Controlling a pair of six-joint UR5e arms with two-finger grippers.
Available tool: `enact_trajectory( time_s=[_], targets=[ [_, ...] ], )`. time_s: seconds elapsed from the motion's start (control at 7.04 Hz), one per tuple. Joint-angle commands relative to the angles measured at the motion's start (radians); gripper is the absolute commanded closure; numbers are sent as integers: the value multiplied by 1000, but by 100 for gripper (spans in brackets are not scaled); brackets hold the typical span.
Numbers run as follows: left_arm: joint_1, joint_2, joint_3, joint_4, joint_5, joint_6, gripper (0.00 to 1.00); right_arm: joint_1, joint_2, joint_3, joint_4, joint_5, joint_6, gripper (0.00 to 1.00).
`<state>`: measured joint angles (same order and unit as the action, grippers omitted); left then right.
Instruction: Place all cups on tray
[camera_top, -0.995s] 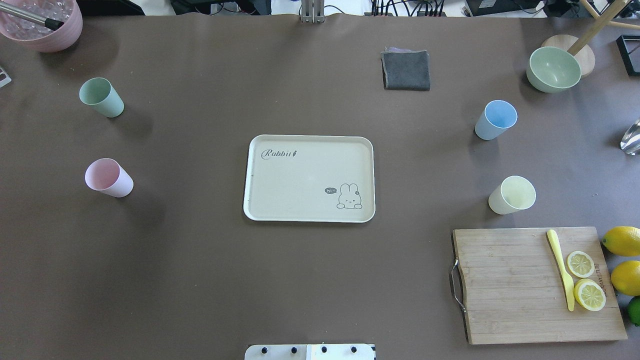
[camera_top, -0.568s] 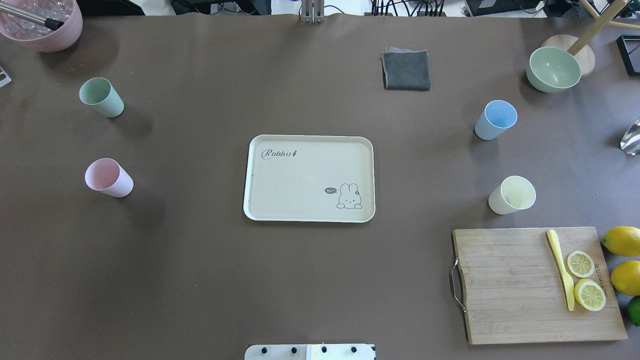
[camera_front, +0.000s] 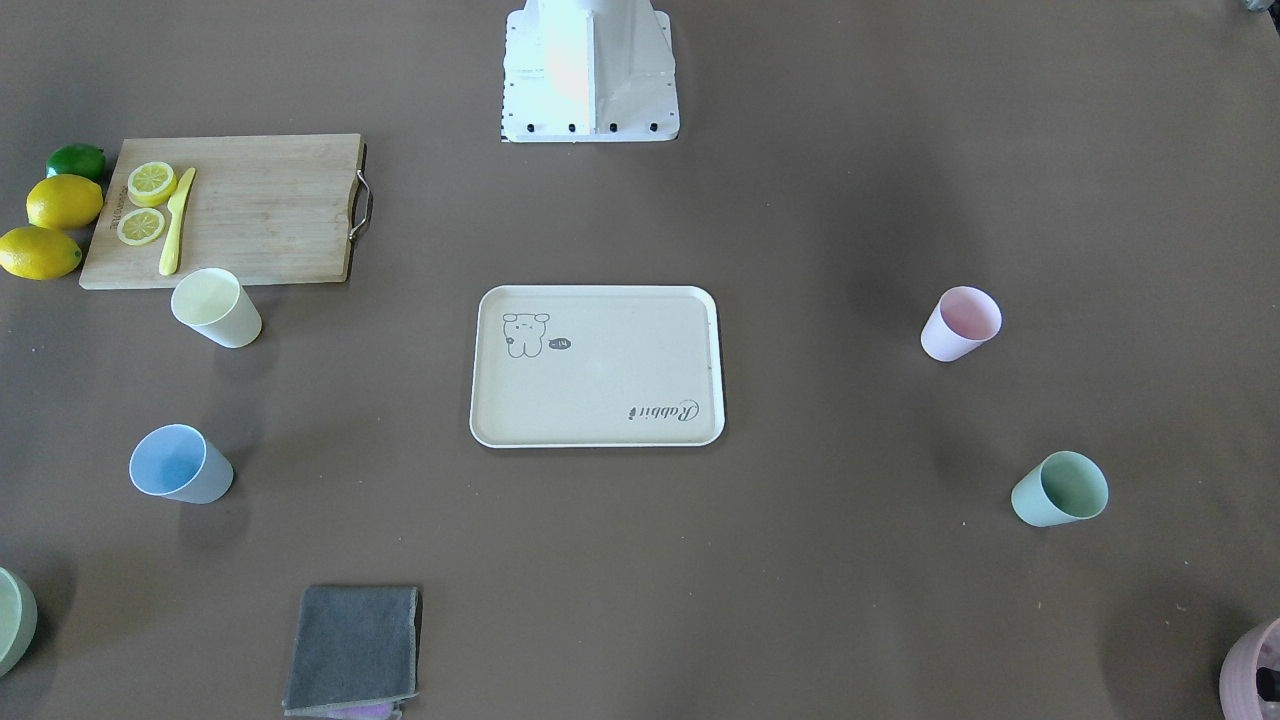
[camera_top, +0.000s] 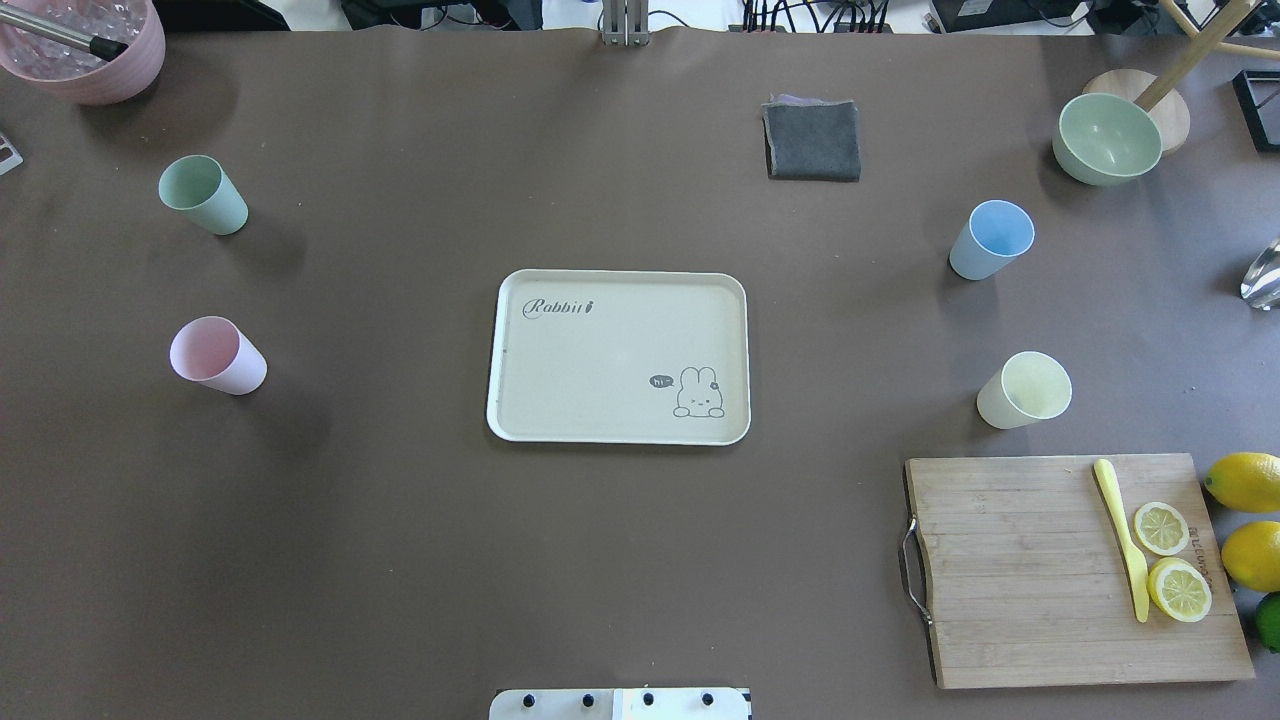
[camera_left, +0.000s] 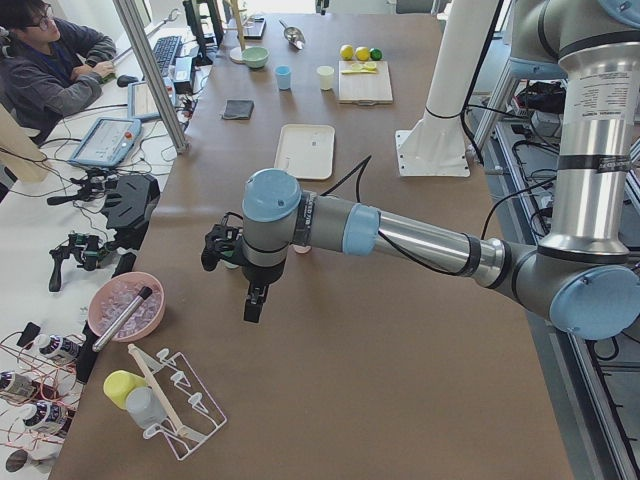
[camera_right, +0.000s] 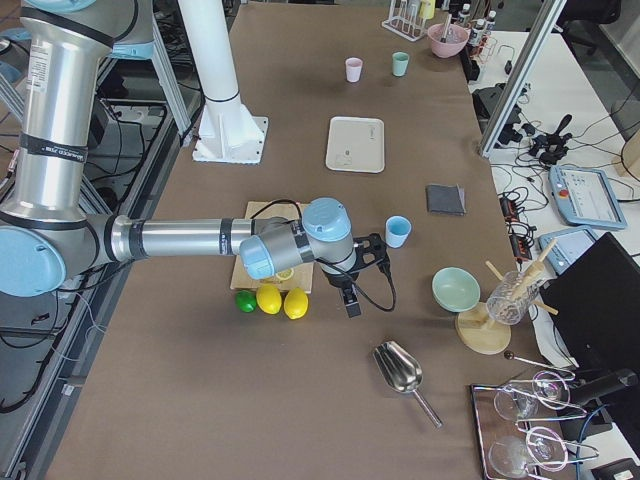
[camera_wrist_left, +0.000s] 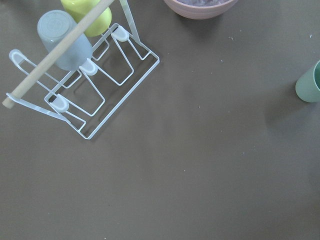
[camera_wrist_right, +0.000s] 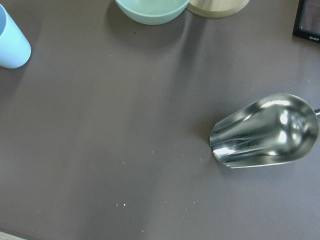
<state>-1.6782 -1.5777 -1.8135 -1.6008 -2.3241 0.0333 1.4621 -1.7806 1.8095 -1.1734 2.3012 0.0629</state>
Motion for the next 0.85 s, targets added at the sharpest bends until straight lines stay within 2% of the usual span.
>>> enact_trajectory(
  time_s=[0.0, 0.43, 0.57, 0.71],
  targets=[
    [2, -28, 54, -152, -10, -41, 2, 1, 10, -1, 73, -2, 44, 0],
    [11, -34, 56, -218, -55, -46, 2, 0, 65, 2, 74, 15, 229, 0],
    [44, -42, 75, -247, -55, -49, 2, -2, 84, 1, 69, 18, 262, 0],
    [110, -107, 121, -251, -54, -50, 2, -20, 111, -4, 63, 15, 267, 0]
  ],
)
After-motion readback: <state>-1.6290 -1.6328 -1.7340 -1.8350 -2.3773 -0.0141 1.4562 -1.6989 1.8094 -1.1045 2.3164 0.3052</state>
